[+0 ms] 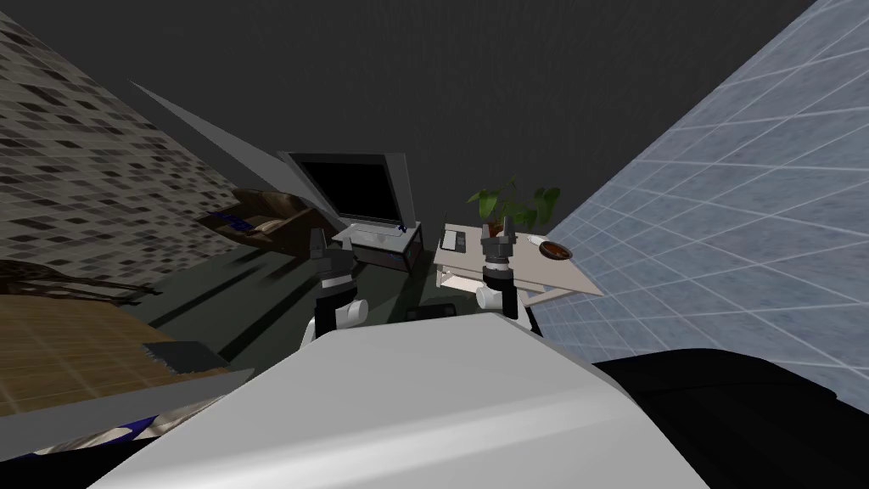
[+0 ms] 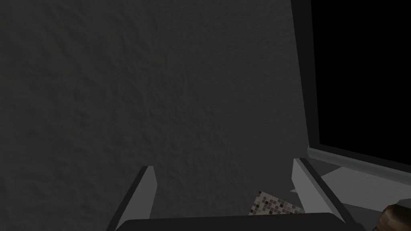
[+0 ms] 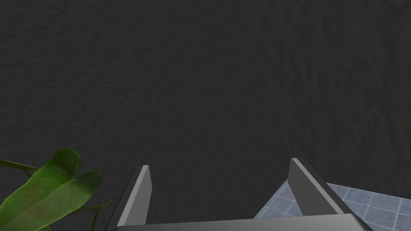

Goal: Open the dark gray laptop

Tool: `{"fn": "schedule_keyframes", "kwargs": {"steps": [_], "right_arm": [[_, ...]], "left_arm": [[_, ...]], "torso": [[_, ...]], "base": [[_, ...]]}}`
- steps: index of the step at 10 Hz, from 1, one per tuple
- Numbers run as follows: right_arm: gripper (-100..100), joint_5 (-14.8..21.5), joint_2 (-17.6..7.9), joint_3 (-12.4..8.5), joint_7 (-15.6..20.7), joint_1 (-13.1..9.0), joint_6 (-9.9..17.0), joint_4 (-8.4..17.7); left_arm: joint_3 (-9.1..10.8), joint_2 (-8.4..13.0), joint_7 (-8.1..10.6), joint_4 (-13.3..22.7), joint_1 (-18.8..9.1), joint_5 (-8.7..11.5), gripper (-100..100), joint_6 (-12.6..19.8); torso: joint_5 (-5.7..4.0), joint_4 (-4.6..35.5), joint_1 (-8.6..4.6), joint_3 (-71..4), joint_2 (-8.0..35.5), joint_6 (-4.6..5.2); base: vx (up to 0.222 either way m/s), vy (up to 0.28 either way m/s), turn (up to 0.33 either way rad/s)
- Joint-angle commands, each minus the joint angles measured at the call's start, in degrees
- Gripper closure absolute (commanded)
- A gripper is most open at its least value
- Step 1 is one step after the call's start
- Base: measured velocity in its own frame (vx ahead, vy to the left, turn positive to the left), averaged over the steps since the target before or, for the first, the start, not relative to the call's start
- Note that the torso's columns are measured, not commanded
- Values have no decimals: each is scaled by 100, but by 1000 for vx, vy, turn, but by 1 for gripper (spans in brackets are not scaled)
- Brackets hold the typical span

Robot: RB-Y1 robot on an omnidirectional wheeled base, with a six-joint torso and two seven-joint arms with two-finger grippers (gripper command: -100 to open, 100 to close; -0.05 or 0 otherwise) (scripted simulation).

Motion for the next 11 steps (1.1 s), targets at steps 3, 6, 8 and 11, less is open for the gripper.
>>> {"fn": "schedule_keyframes", "kwargs": {"steps": [3,6,8,11], "right_arm": [[0,0,0,0,0,0,0,-1],[0,0,0,0,0,0,0,-1],[0,0,0,0,0,0,-1,-2],[-100,59,-434,-66,118,109,138,178]], "left_arm": [[0,0,0,-1,0,0,0,0],[0,0,0,-1,0,0,0,0],[0,0,0,-2,0,0,0,-1],[0,0,0,0,1,0,0,0]], "torso": [[0,1006,0,-2014,1003,0],[0,2268,0,-4536,2269,0],[0,3114,0,-6227,3116,0],[3,4147,12,-8319,4144,0]], "base": [[0,0,0],[0,0,0],[0,0,0],[40,45,-13]]}}
